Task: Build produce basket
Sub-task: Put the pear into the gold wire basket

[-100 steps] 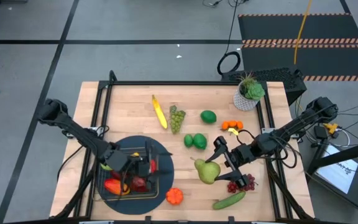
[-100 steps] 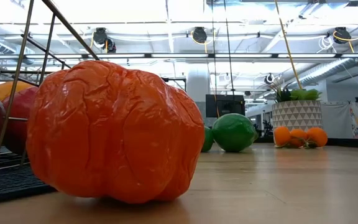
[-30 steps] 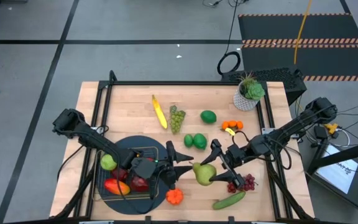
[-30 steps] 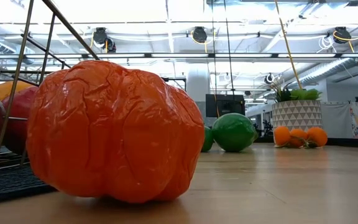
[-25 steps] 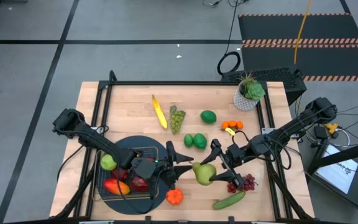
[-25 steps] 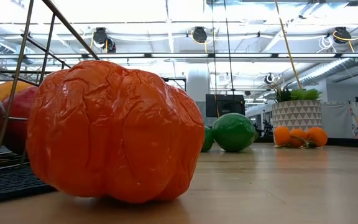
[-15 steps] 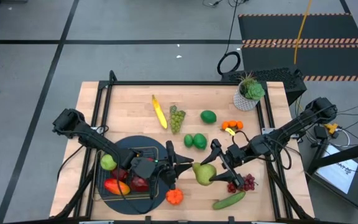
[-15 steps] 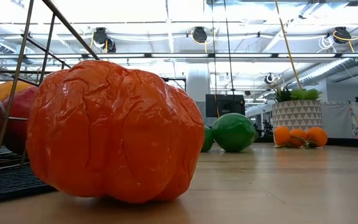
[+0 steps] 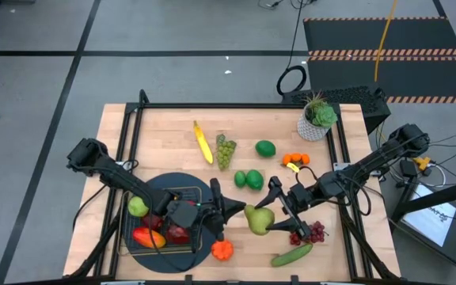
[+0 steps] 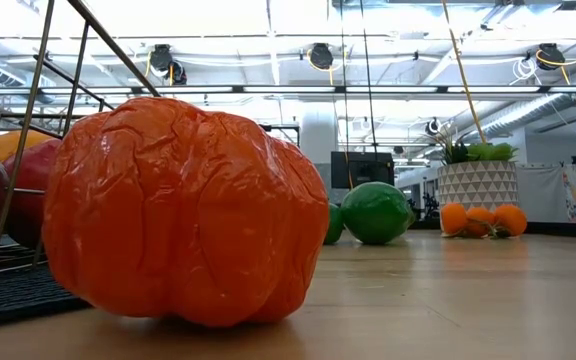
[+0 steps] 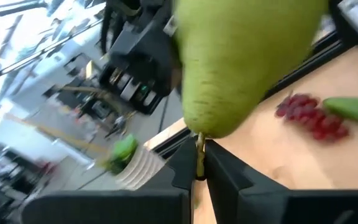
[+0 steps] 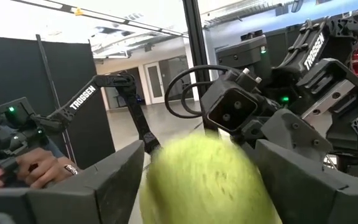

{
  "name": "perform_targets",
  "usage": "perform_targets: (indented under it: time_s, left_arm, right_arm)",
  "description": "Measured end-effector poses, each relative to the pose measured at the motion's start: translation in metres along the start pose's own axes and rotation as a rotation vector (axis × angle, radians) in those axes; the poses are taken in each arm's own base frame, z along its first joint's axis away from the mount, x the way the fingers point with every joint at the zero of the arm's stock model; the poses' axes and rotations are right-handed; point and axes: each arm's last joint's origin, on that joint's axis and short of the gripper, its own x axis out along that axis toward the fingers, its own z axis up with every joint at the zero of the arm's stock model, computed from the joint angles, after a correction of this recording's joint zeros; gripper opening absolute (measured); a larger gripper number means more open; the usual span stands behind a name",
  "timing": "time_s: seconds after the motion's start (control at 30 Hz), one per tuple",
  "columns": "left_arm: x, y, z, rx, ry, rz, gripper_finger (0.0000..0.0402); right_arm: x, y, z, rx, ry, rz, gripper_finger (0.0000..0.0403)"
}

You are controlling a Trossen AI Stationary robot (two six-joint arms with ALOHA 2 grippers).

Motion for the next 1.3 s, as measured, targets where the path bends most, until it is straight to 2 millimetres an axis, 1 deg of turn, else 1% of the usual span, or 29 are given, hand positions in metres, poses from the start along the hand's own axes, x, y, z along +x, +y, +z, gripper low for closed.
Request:
perform_targets:
  time_s: [0.17, 0.33, 0.53, 0.6, 0.73, 0.9, 0.97, 1.13, 1.3]
  left_arm:
    - [-0.016, 0.000, 0.007, 0.059, 0.061, 0.046, 0.0010]
    - [-0.042, 0.005, 0.015, 0.151, 0.118, 0.040, 0.0022]
    - [-0.082, 0.002, 0.015, 0.310, 0.194, -0.076, 0.0010]
    - [-0.092, 0.000, 0.016, 0.320, 0.198, -0.099, 0.0012]
    - [-0.112, -0.006, 0.015, 0.409, 0.204, -0.173, 0.0024]
    - [-0.135, -0.018, 0.009, 0.593, 0.222, -0.273, 0.0010]
    - [-0.141, -0.020, 0.007, 0.626, 0.228, -0.294, 0.0010]
    - [-0.155, -0.026, 0.005, 0.712, 0.223, -0.340, 0.0024]
    - [-0.162, -0.029, 0.005, 0.763, 0.206, -0.360, 0.0009]
  right_arm:
    - [0.000, 0.000, 0.001, -0.001, -0.002, 0.005, 0.0328]
    - [-0.003, 0.001, 0.006, -0.033, -0.024, 0.011, 0.0337]
    - [-0.008, 0.003, 0.016, -0.057, -0.062, 0.017, 0.0338]
    - [-0.010, 0.003, 0.019, -0.066, -0.070, 0.018, 0.0337]
    - [-0.010, 0.003, 0.019, -0.100, -0.068, 0.017, 0.0337]
    - [-0.010, 0.003, 0.019, -0.160, -0.068, 0.012, 0.0337]
    - [-0.010, 0.002, 0.020, -0.173, -0.070, 0.008, 0.0337]
    - [-0.010, -0.002, 0.020, -0.192, -0.071, -0.005, 0.0336]
    - [-0.010, -0.005, 0.021, -0.195, -0.073, -0.020, 0.0336]
